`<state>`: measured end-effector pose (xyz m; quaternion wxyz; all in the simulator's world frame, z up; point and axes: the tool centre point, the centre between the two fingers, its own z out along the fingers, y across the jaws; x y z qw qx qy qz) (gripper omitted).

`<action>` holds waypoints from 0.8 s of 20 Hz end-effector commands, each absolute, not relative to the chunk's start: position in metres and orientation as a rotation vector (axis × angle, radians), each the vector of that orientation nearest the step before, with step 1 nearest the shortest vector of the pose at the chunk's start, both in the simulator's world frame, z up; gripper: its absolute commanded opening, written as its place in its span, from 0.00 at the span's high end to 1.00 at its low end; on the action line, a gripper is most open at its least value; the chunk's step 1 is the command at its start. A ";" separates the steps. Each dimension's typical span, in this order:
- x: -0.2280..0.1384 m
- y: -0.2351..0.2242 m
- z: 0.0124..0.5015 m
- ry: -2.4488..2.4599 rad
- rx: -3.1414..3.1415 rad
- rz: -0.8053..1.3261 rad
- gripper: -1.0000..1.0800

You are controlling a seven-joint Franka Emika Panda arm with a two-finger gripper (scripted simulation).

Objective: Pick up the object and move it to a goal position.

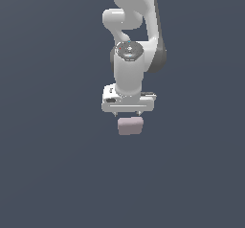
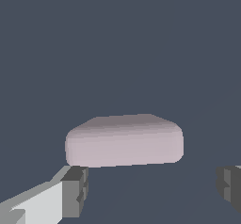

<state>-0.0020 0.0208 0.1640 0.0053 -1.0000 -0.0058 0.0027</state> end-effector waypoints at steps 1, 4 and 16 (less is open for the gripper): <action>-0.002 0.021 0.164 -0.018 -3.131 0.009 0.04; -0.002 0.017 0.163 -0.014 -3.137 0.009 0.04; -0.002 -0.005 0.160 -0.010 -3.169 0.014 0.04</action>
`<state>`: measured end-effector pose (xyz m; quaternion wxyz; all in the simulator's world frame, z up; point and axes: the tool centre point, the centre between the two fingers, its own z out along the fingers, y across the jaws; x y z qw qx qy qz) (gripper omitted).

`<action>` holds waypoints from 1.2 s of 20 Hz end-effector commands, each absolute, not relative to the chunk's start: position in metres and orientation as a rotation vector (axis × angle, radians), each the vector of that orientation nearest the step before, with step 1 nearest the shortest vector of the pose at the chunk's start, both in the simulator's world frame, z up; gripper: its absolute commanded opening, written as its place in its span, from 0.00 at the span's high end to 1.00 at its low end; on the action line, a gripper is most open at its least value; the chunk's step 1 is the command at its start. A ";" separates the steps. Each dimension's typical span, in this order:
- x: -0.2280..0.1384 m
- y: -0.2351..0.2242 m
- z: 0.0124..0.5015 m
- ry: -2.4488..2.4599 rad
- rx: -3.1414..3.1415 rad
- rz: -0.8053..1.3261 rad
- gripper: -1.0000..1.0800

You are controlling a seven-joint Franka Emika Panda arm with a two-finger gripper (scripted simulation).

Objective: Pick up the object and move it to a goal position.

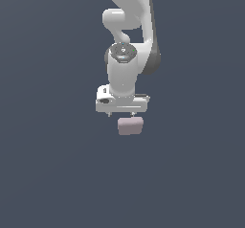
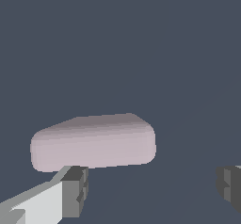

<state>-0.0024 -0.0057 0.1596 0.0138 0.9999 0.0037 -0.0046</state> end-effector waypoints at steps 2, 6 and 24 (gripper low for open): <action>-0.002 -0.004 0.160 -0.005 3.115 -0.014 0.04; -0.002 -0.004 0.159 -0.058 3.115 -0.013 0.04; -0.001 0.007 0.155 -0.644 3.055 -0.008 0.04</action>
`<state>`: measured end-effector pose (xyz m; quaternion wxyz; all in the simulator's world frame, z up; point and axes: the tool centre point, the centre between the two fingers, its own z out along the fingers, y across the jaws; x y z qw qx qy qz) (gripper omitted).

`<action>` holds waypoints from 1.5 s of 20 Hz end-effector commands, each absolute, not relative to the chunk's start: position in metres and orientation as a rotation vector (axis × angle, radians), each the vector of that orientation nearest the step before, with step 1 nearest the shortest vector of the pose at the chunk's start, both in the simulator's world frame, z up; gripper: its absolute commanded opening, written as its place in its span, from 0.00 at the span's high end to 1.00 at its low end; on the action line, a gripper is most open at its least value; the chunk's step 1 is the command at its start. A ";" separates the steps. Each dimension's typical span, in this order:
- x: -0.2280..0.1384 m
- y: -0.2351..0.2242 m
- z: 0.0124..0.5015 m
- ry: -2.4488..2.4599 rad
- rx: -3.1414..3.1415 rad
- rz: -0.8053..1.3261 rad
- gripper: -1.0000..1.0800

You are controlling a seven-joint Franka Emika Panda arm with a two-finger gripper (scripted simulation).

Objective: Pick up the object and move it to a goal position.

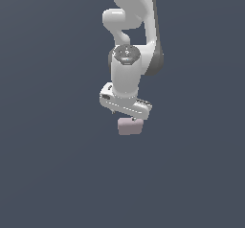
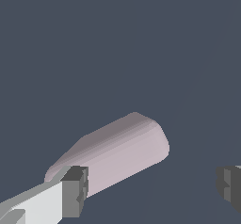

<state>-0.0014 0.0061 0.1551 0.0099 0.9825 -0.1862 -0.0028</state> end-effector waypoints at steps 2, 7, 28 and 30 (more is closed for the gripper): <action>-0.001 0.009 0.154 -0.724 3.038 -0.008 0.04; -0.001 0.012 0.153 -0.922 2.987 -0.007 0.04; 0.001 0.028 0.148 -1.704 2.632 -0.002 0.04; 0.001 0.030 0.148 -1.773 2.587 -0.002 0.04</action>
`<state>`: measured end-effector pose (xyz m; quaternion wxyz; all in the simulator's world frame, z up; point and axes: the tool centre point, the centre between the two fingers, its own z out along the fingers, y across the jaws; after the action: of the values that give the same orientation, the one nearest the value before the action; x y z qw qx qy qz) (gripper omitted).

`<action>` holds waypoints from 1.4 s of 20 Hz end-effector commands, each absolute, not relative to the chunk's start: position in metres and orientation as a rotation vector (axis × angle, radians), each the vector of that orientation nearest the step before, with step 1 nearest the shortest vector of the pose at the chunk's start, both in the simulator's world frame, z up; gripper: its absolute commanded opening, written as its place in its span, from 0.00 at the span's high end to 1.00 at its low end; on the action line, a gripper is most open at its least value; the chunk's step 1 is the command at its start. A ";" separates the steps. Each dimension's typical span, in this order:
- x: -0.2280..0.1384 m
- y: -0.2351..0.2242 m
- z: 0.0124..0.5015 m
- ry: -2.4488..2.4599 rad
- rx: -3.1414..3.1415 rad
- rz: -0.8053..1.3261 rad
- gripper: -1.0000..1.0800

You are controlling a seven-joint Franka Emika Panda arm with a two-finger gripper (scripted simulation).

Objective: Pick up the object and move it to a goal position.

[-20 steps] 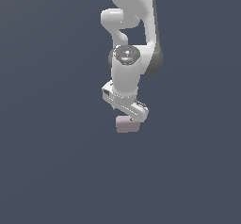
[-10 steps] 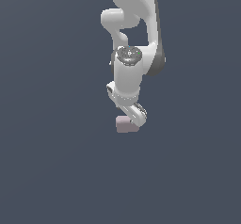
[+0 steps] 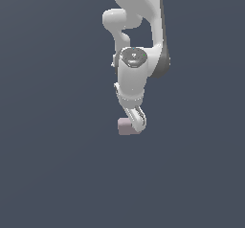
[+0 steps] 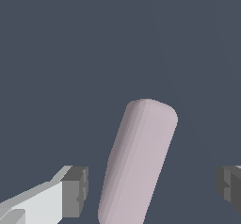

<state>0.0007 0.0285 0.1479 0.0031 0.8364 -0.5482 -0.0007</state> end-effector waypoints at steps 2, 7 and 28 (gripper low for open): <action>0.001 0.031 0.147 -1.840 2.541 -0.001 0.04; 0.001 0.034 0.147 -1.977 2.438 -0.001 0.04; 0.001 0.038 0.132 -2.129 2.310 0.000 0.04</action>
<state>0.0019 0.0378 0.1377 -0.0004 0.7355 -0.6776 0.0004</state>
